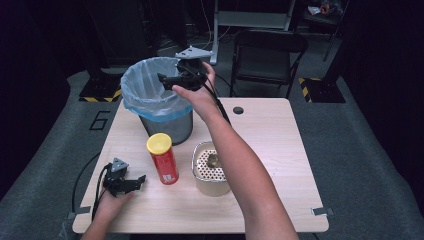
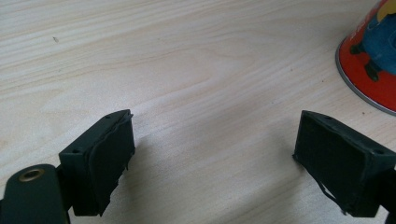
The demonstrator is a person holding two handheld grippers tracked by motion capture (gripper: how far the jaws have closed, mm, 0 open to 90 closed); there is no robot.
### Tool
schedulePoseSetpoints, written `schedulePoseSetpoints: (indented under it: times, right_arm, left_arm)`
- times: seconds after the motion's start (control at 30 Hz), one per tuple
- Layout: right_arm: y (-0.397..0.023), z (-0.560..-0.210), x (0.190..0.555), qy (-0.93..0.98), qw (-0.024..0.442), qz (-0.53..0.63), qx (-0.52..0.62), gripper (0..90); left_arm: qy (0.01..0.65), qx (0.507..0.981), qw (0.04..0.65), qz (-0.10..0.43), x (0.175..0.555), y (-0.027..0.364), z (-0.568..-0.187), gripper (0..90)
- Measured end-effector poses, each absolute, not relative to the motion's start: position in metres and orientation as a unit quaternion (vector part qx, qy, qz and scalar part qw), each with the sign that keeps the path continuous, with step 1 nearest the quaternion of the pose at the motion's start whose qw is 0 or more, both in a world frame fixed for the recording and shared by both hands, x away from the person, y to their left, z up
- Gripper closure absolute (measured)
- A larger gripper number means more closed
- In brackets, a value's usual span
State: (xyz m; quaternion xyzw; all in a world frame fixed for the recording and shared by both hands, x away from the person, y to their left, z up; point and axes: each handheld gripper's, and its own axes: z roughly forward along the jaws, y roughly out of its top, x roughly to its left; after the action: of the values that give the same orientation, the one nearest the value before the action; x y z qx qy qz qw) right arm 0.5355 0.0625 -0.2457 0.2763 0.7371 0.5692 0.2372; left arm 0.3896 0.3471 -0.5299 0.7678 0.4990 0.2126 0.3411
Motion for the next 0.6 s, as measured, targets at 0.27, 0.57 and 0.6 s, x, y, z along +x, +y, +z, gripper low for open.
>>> schedulePoseSetpoints:
  times: [0.27, 0.57, 0.6]
  right_arm:
    - [0.024, -0.251, 0.519, 0.736, 0.236, 0.575, 0.268, 23.2]
    - [-0.007, -0.270, 0.497, 0.740, 0.245, 0.571, 0.257, 24.9]
    - [-0.010, -0.272, 0.495, 0.739, 0.246, 0.572, 0.256, 24.9]
  left_arm:
    - [0.501, 0.767, 0.340, 0.213, 0.389, 0.347, -0.530, 11.7]
    - [0.515, 0.759, 0.342, 0.203, 0.388, 0.345, -0.527, 15.9]
    - [0.514, 0.759, 0.343, 0.205, 0.388, 0.345, -0.526, 16.0]
